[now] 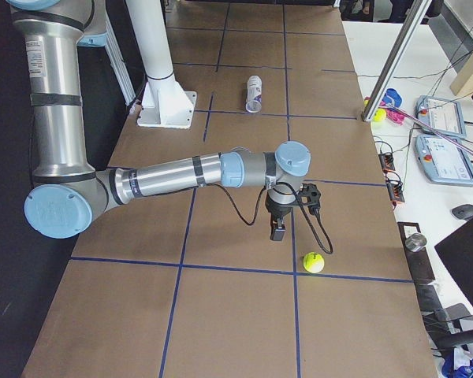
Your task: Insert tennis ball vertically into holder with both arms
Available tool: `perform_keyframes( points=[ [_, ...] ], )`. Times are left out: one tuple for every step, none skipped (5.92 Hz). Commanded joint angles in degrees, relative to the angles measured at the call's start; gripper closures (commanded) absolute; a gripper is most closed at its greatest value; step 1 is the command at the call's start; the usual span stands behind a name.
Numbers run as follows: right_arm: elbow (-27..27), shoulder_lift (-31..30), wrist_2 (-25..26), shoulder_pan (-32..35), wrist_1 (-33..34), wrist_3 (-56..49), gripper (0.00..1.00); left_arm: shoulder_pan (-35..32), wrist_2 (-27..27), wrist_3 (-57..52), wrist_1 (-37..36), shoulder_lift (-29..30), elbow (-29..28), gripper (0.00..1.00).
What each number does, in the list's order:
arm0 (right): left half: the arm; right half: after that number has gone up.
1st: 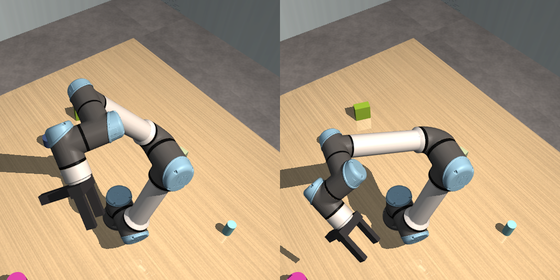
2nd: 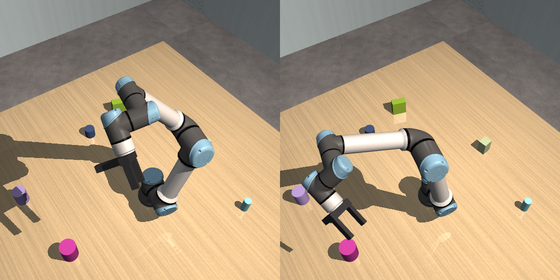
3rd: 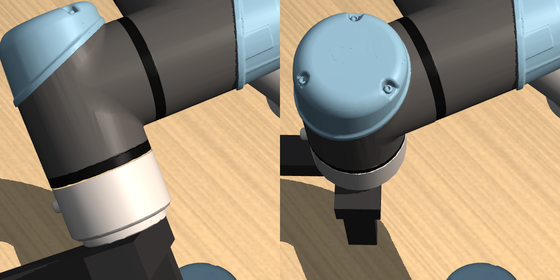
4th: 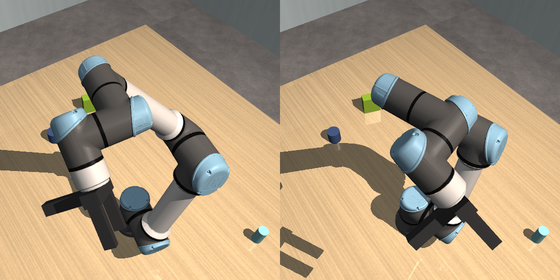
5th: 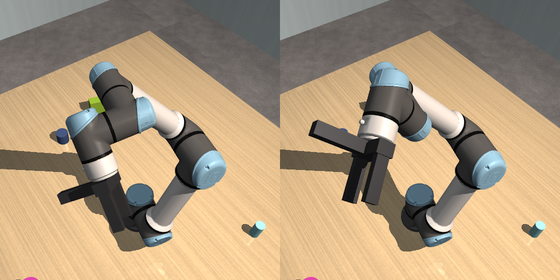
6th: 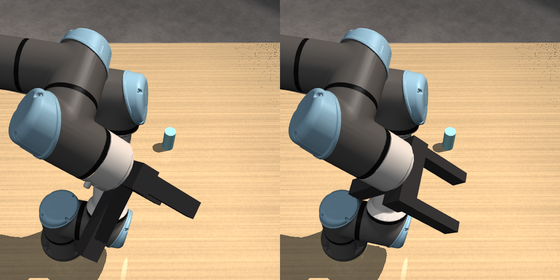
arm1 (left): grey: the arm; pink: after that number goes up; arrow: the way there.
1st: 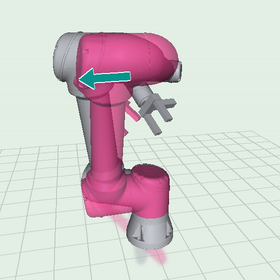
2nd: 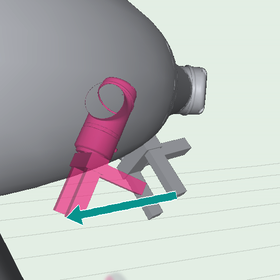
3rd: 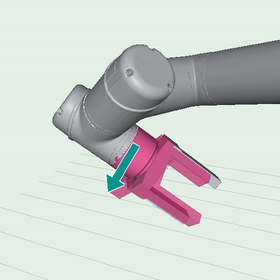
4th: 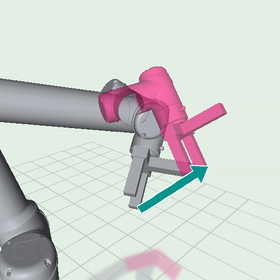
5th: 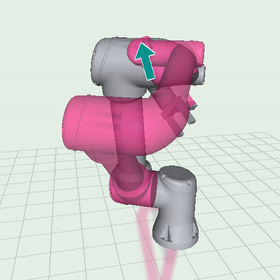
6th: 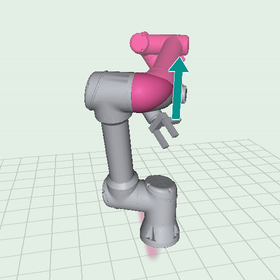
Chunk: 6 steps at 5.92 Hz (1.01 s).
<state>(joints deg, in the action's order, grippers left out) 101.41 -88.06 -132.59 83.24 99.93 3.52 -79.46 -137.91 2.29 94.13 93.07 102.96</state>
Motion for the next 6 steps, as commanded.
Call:
perform_keyframes(
  points=[
    [0.54,0.00,-0.22,0.00,0.00,0.08,0.00,4.39,0.36,1.30,11.90,0.79,0.58,0.00],
    [1.41,-0.09,-0.22,0.00,0.52,0.08,0.00,7.19,0.54,5.23,17.69,2.45,0.49,0.00],
    [1.59,-0.18,-0.22,0.00,0.61,0.08,0.00,13.04,0.80,4.40,17.84,7.69,0.57,0.01],
    [1.68,-0.18,-0.22,0.00,0.61,0.08,0.00,17.89,0.97,4.48,17.67,11.22,0.57,0.00],
    [1.86,-0.18,-0.22,-0.09,0.53,0.08,0.00,24.38,1.24,4.57,17.40,15.78,0.57,0.00],
    [2.03,-0.18,-0.30,-0.01,0.61,0.08,0.00,30.97,8.90,4.66,16.62,20.09,0.14,0.00]
  ],
)
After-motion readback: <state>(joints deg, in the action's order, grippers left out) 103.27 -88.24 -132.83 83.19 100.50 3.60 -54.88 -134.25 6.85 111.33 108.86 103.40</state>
